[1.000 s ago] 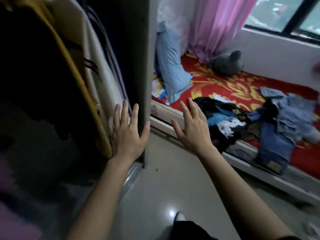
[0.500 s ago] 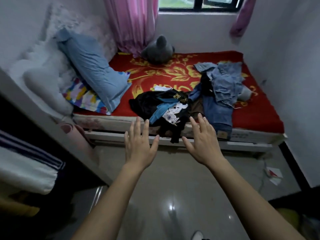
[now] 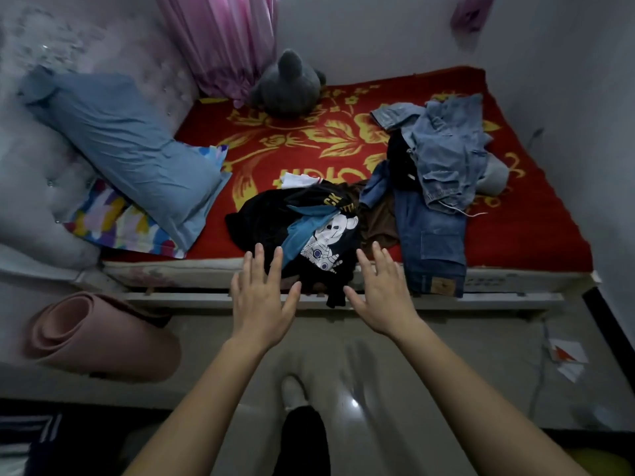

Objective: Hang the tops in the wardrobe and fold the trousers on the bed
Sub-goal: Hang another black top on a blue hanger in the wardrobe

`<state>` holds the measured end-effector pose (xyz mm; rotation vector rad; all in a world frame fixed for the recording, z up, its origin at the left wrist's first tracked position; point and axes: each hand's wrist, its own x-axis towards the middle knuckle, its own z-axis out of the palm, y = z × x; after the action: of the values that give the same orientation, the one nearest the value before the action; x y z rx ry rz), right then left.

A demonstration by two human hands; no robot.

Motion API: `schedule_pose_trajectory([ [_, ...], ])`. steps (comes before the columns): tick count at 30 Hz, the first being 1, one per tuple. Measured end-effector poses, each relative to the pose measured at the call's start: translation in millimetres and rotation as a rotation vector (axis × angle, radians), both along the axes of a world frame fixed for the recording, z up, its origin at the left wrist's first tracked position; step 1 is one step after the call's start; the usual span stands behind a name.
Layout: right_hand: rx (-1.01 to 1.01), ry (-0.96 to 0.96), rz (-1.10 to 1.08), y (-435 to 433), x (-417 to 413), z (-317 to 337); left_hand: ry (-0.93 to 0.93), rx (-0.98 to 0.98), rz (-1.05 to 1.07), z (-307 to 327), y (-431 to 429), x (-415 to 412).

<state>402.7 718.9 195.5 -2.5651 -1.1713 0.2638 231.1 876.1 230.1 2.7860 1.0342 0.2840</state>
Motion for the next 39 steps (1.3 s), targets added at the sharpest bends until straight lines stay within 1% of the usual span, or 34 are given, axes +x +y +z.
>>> schedule_pose_trajectory([
  [4,-0.063,0.007,0.014,74.9,46.1,-28.0,0.034,-0.061,-0.007,-36.3,84.4,53.4],
  [7,-0.152,0.028,-0.043,123.0,86.6,-42.2,0.09,-0.134,-0.004,-56.5,147.2,94.4],
  [11,-0.217,0.095,-0.135,170.7,134.8,-54.8,0.146,-0.162,-0.053,-70.5,217.2,146.5],
  [14,-0.241,0.16,-0.184,191.1,167.1,-67.5,0.204,-0.201,-0.083,-86.1,254.5,190.0],
  [17,-0.273,0.211,-0.201,205.0,200.7,-95.5,0.223,-0.24,-0.111,-116.2,279.0,229.6],
  [19,-0.275,0.273,-0.23,214.6,224.3,-124.4,0.249,-0.269,-0.121,-148.5,289.7,252.2],
  [22,-0.267,0.404,-0.295,231.0,255.1,-180.5,0.318,-0.296,-0.121,-207.5,295.9,276.0],
  [25,-0.24,0.562,-0.383,247.4,276.2,-236.0,0.332,-0.35,-0.099,-263.4,295.2,292.2],
  [27,-0.178,0.631,-0.469,260.4,287.9,-269.2,0.345,-0.378,-0.081,-298.3,294.3,305.1],
  [29,-0.077,0.682,-0.603,274.0,297.1,-297.1,0.381,-0.379,-0.062,-329.4,294.4,316.7],
  [31,0.008,0.701,-0.715,286.6,304.6,-319.3,0.423,-0.359,-0.022,-351.9,297.9,326.9],
  [32,0.021,0.714,-0.754,293.1,308.4,-327.1,0.432,-0.344,0.005,-359.2,300.7,330.5],
  [34,0.021,0.773,-0.78,302.3,317.5,-337.6,0.401,-0.293,0.022,-364.9,307.5,336.3],
  [36,0.033,0.851,-0.724,308.0,324.2,-340.6,0.303,-0.294,0.081,-359.1,313.6,339.8],
  [37,0.069,0.898,-0.707,311.6,327.5,-335.3,0.239,-0.318,0.143,-352.6,316.9,341.7],
  [39,0.168,0.979,-0.71,318.2,333.0,-324.1,0.091,-0.376,0.343,-336.6,327.8,345.2],
])
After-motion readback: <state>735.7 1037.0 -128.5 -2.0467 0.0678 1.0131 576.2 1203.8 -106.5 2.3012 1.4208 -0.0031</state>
